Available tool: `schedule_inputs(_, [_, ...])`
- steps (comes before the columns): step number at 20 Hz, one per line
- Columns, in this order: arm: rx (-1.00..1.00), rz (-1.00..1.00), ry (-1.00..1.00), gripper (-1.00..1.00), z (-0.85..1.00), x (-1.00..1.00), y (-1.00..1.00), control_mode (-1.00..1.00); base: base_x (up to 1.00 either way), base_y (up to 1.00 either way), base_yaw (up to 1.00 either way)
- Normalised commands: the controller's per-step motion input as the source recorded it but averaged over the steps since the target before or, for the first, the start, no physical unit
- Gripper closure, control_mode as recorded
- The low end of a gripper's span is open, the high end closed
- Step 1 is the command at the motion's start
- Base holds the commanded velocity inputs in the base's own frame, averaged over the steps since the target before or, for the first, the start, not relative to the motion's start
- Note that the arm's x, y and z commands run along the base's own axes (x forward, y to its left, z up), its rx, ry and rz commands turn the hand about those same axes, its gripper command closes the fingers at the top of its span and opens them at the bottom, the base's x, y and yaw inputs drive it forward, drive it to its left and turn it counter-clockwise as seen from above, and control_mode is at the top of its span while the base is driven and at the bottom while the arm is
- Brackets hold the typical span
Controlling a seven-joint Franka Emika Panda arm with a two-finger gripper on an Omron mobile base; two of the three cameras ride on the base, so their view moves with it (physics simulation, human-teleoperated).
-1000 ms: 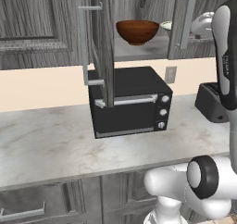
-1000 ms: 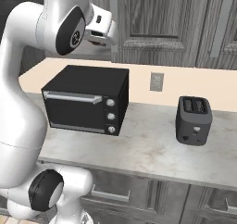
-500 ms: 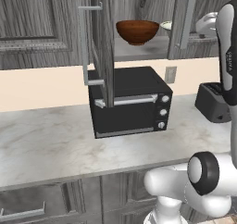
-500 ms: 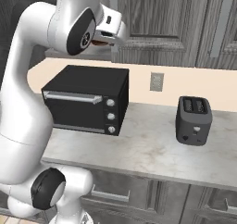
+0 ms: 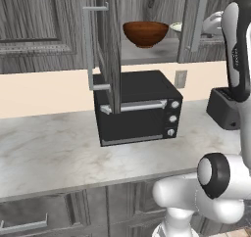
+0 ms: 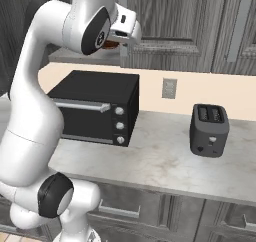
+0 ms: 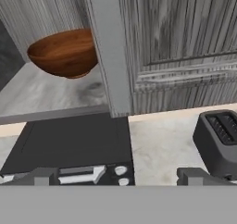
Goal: Move the bowls from the cabinet to the plates on the dining table.
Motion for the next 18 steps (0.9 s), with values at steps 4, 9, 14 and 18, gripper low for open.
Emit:
schedule_inputs(4, [0.00,0.01,-0.01,-1.00,0.00,0.52,-0.20,-1.00,0.00,0.00,0.00])
schedule_inputs(9, [0.00,0.03,0.00,-1.00,0.00,0.46,-0.18,-1.00,0.00,0.00,0.00])
schedule_inputs(14, [0.00,0.03,0.00,-1.00,0.00,0.37,-0.07,-1.00,0.00,0.00,0.00])
schedule_inputs(18, [0.00,0.01,0.00,-1.00,0.01,0.17,0.00,-1.00,0.00,0.00,0.00])
